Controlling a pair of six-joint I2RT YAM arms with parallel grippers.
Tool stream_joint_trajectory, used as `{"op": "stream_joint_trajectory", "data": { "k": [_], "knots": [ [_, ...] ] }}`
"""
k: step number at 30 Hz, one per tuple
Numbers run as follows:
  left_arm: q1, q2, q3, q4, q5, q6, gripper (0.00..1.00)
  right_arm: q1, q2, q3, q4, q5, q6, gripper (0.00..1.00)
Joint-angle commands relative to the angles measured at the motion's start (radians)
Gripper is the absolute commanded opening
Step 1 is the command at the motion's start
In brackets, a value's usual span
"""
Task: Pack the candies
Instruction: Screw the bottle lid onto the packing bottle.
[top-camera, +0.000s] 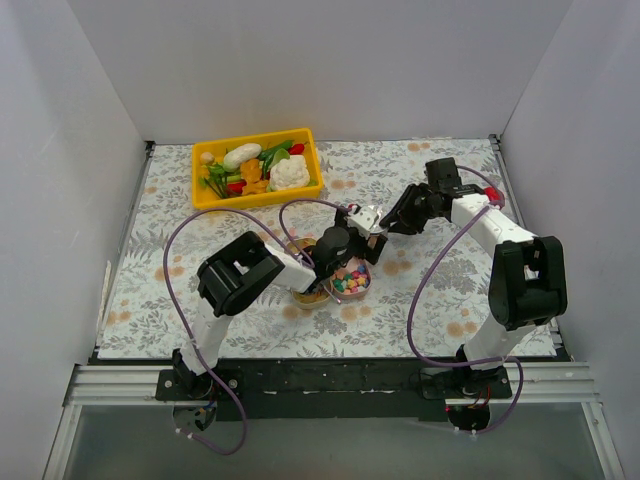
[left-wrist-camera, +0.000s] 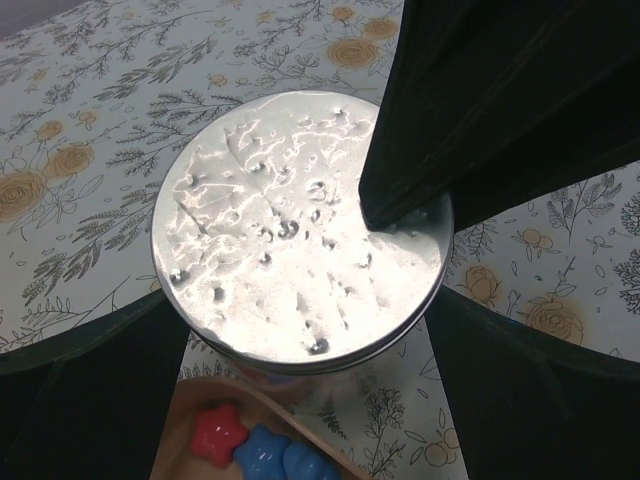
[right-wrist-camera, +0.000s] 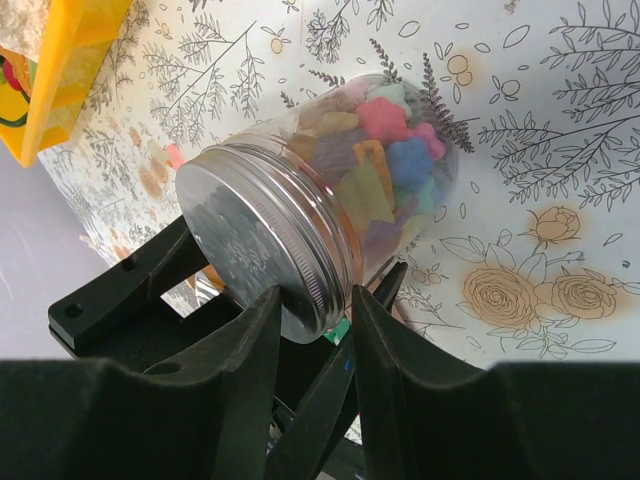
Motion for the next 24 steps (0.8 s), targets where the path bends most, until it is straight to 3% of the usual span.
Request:
{"op": "stream_joint_trajectory", "data": {
  "k": [1,10,16,24],
  "knots": [
    [-0.011,-0.014,0.031,-0.008,0.006,0.015,0.97,0.010,0.004,-0.010,-0.093,0.045,-0.051,0.42],
    [-0.014,-0.009,0.047,-0.045,0.025,-0.022,0.74,0.008,0.014,0.012,-0.099,0.051,-0.057,0.43],
    [-0.014,-0.021,0.021,-0.056,0.025,-0.031,0.73,0.010,0.014,0.041,-0.111,0.076,-0.076,0.46],
    [-0.014,-0.026,0.018,-0.072,0.031,-0.036,0.75,0.008,0.032,0.160,-0.125,0.158,-0.180,0.58]
  ]
}}
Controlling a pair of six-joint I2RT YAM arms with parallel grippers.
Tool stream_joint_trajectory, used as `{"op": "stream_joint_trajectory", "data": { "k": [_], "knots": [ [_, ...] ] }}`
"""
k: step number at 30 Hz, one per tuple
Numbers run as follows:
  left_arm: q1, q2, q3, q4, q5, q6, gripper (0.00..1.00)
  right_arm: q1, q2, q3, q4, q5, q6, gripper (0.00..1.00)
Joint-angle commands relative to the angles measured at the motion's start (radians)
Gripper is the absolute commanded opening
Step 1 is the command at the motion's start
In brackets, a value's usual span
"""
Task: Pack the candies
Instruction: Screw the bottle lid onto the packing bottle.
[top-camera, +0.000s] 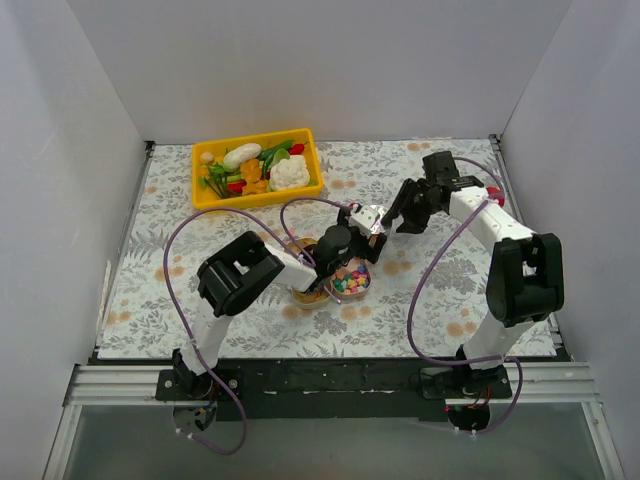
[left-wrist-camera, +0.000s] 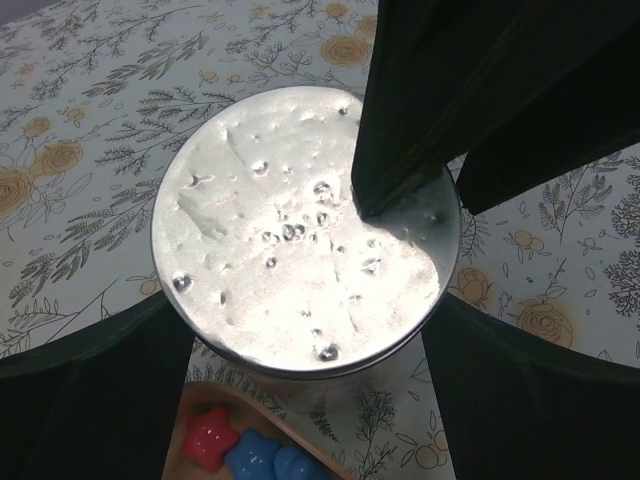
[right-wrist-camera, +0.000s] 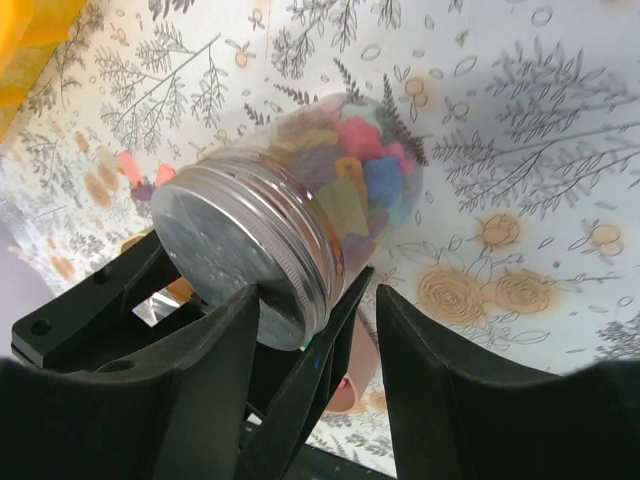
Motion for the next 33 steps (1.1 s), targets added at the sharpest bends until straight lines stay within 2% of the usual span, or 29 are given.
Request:
{"op": "stream_joint_trajectory", "data": {
  "k": [1,8,13,18,26,33],
  "knots": [
    [-0.013,-0.026,0.001,-0.043,0.022,-0.017,0.75,0.003,0.025,0.103,-0.027,0.099,-0.103,0.59],
    [-0.013,-0.027,0.004,-0.053,0.026,-0.017,0.77,0.003,0.077,0.146,-0.013,0.152,-0.216,0.57],
    [-0.013,-0.030,0.003,-0.055,0.024,-0.017,0.79,0.006,0.102,0.144,-0.031,0.138,-0.261,0.42],
    [-0.011,-0.029,0.001,-0.058,0.021,-0.027,0.79,0.016,0.085,0.112,-0.031,0.159,-0.279,0.36],
    [-0.013,-0.024,0.012,-0.075,0.015,-0.040,0.79,0.031,-0.013,-0.008,-0.002,0.205,-0.302,0.36],
    [-0.011,-0.023,0.012,-0.083,0.012,-0.051,0.80,0.042,-0.036,-0.037,-0.022,0.250,-0.339,0.45]
  ]
}}
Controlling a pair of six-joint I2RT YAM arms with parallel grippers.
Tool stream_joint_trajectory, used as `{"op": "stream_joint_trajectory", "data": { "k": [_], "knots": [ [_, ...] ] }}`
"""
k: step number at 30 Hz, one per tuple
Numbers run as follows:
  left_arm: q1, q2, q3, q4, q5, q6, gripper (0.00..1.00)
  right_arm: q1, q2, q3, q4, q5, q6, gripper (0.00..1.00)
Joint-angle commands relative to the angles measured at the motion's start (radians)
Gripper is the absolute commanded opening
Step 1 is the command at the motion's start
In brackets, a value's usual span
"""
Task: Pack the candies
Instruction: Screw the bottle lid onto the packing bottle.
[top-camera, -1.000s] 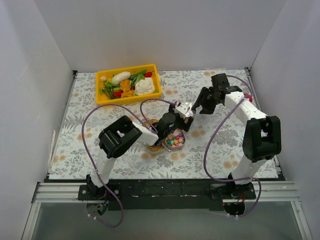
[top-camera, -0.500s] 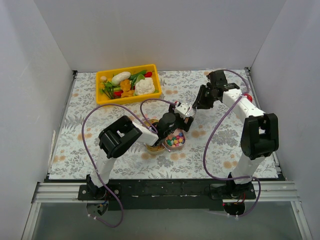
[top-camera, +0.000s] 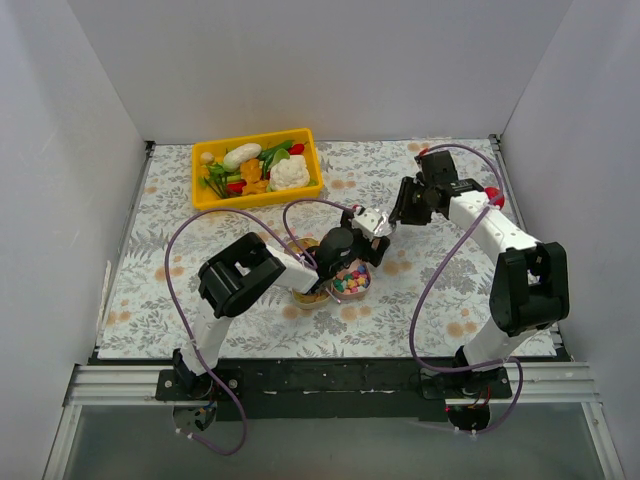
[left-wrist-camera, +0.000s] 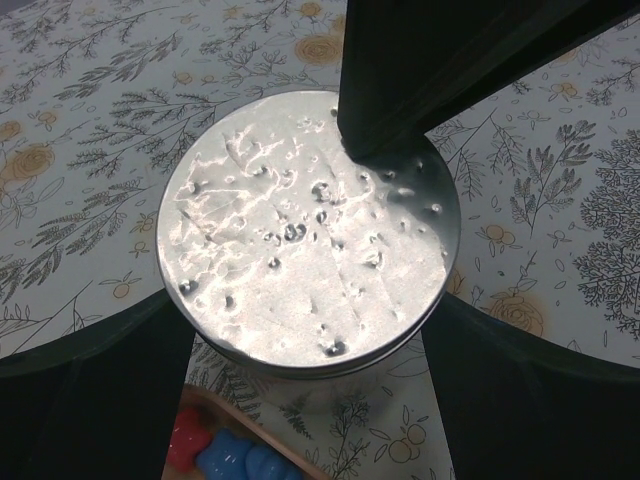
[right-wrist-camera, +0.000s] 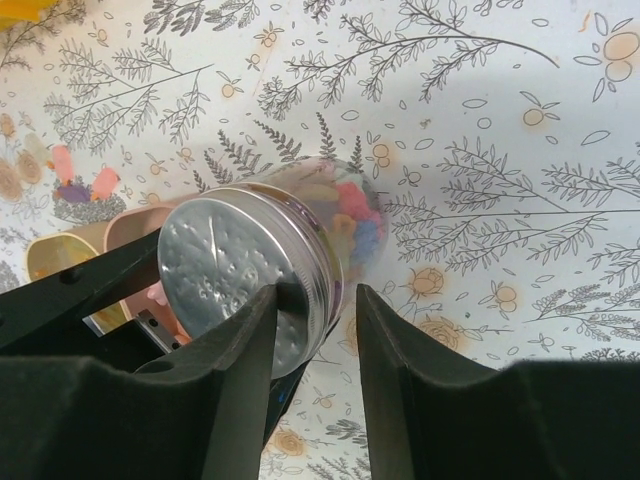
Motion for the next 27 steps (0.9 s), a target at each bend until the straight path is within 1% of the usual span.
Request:
{"op": "stream_joint_trajectory", "data": {
  "k": [1,3,5,8,16,17,20,27],
  "knots": [
    [-0.002,-0.023,0.012,-0.081,-0.003,-0.046,0.81,0.007,0.012,-0.027,-0.083,0.102,-0.074,0.46],
    [0.000,-0.020,0.015,-0.084,-0.003,-0.046,0.81,0.022,0.009,-0.021,-0.086,0.116,-0.091,0.48],
    [0.000,-0.018,0.015,-0.092,-0.003,-0.051,0.81,0.041,0.010,-0.003,-0.095,0.168,-0.109,0.48],
    [-0.002,-0.020,0.013,-0.093,-0.004,-0.051,0.81,0.062,0.015,0.023,-0.112,0.206,-0.128,0.49],
    [0.000,-0.021,0.004,-0.101,-0.003,-0.052,0.81,0.084,0.016,0.092,-0.144,0.305,-0.140,0.39],
    [0.000,-0.023,-0.001,-0.101,-0.003,-0.051,0.81,0.084,0.019,0.097,-0.147,0.309,-0.146,0.35],
    [-0.002,-0.024,-0.007,-0.101,-0.003,-0.054,0.81,0.085,0.031,0.099,-0.155,0.305,-0.148,0.30],
    [0.000,-0.026,-0.008,-0.100,0.000,-0.052,0.82,0.099,0.044,0.063,-0.146,0.282,-0.160,0.29]
  ]
}}
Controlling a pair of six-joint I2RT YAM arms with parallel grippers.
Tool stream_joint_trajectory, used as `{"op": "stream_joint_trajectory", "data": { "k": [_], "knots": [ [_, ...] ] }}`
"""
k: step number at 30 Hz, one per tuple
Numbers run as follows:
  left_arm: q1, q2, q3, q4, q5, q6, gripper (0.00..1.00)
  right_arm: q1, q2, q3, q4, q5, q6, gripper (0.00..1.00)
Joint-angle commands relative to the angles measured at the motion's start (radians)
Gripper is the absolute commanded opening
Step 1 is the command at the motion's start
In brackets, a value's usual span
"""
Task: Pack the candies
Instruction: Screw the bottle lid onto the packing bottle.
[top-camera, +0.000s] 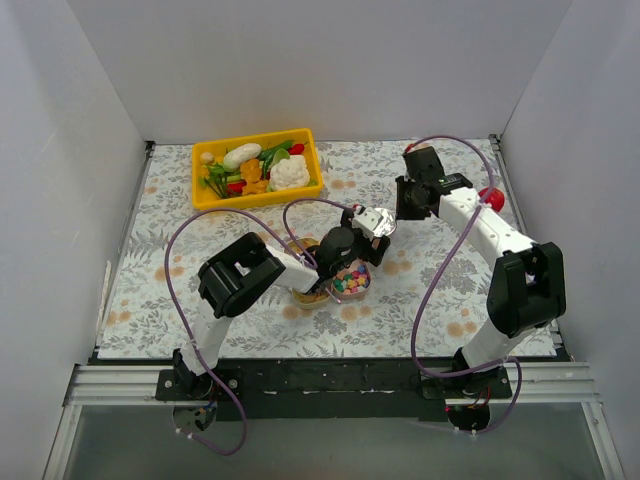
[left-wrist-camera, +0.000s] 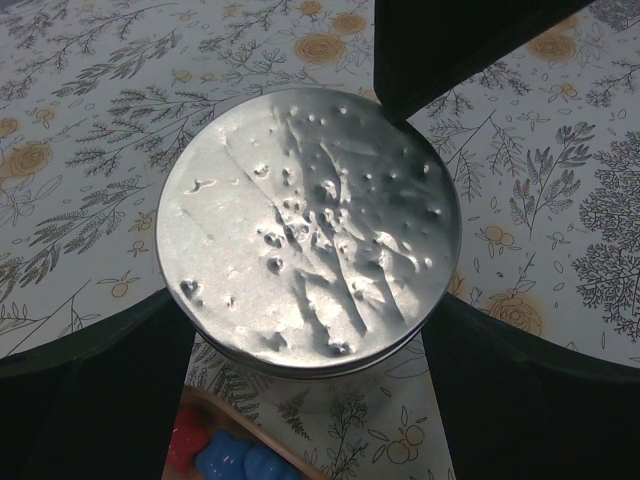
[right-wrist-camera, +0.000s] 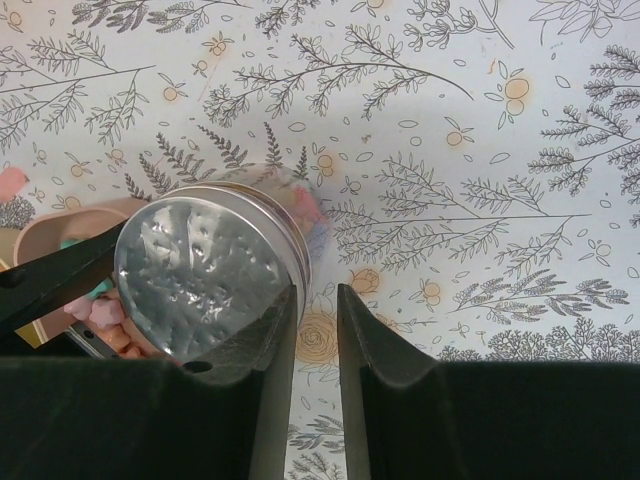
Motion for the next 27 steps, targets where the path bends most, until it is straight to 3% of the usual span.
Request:
{"op": "stream_joint_trajectory", "data": {
  "k": [1,11,18,22,27],
  "knots": [
    [-0.001,-0.025,-0.013,-0.085,0.004,-0.043,0.82,0.006,0.045,-0.013,-0.055,0.042,-0.030,0.29],
    [0.000,-0.034,-0.030,-0.083,0.004,-0.041,0.82,0.021,0.135,0.022,-0.057,0.071,-0.036,0.32],
    [0.000,-0.034,-0.031,-0.084,0.008,-0.043,0.82,0.030,0.094,0.045,-0.026,0.052,-0.033,0.33],
    [-0.001,-0.035,-0.034,-0.085,0.010,-0.044,0.82,0.024,0.077,0.039,0.018,-0.050,-0.045,0.37],
    [-0.001,-0.042,-0.040,-0.088,0.010,-0.047,0.82,-0.022,0.062,-0.013,0.076,-0.212,-0.014,0.49]
  ]
}}
